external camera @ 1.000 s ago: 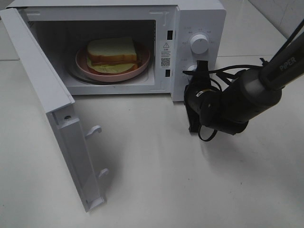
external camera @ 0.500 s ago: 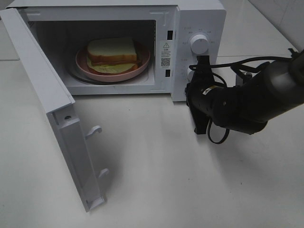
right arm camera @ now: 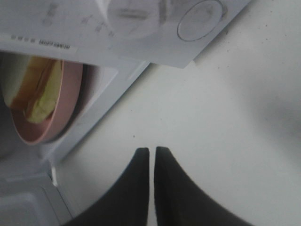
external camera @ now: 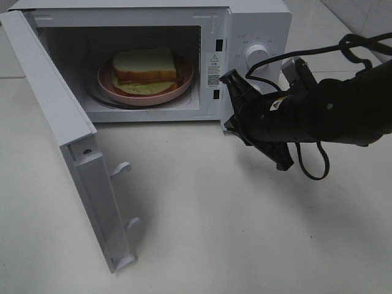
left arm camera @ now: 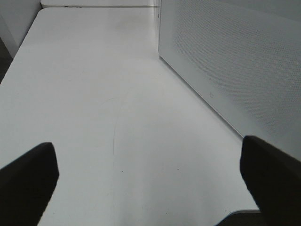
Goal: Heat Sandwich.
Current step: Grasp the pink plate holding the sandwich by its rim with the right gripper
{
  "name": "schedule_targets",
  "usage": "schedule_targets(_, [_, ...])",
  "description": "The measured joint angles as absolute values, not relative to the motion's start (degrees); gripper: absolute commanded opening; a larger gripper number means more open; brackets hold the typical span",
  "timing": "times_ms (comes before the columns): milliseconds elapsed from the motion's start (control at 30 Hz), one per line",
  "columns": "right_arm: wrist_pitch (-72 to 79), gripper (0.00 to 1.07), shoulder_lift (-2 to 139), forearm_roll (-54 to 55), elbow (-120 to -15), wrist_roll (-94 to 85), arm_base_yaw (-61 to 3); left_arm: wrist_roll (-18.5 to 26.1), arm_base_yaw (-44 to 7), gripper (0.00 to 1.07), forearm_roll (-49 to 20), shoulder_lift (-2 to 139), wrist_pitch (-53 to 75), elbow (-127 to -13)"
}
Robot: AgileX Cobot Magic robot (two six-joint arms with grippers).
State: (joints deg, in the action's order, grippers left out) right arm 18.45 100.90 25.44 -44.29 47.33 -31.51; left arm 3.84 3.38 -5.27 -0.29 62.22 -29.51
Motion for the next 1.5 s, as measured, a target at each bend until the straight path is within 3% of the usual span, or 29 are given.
schedule_targets(433, [-4.9, 0.06, 94.8, 21.6, -47.0, 16.0, -30.5, 3.8, 3.4, 0.98, -5.3, -0.3, 62.2, -29.5])
schedule_targets(633, [-19.5, 0.07, 94.5, 14.1, -52.8, 6.0, -30.4, 3.8, 3.4, 0.98, -5.3, -0.3, 62.2, -29.5])
schedule_targets(1000, [-29.5, 0.1, 94.5, 3.8, -56.9, -5.8, -30.4, 3.8, 3.4, 0.98, -5.3, -0.3, 62.2, -29.5])
schedule_targets(1500, [-36.7, 0.12, 94.5, 3.3, -58.9, -45.7, -30.4, 3.8, 3.4, 0.98, -5.3, -0.3, 62.2, -29.5])
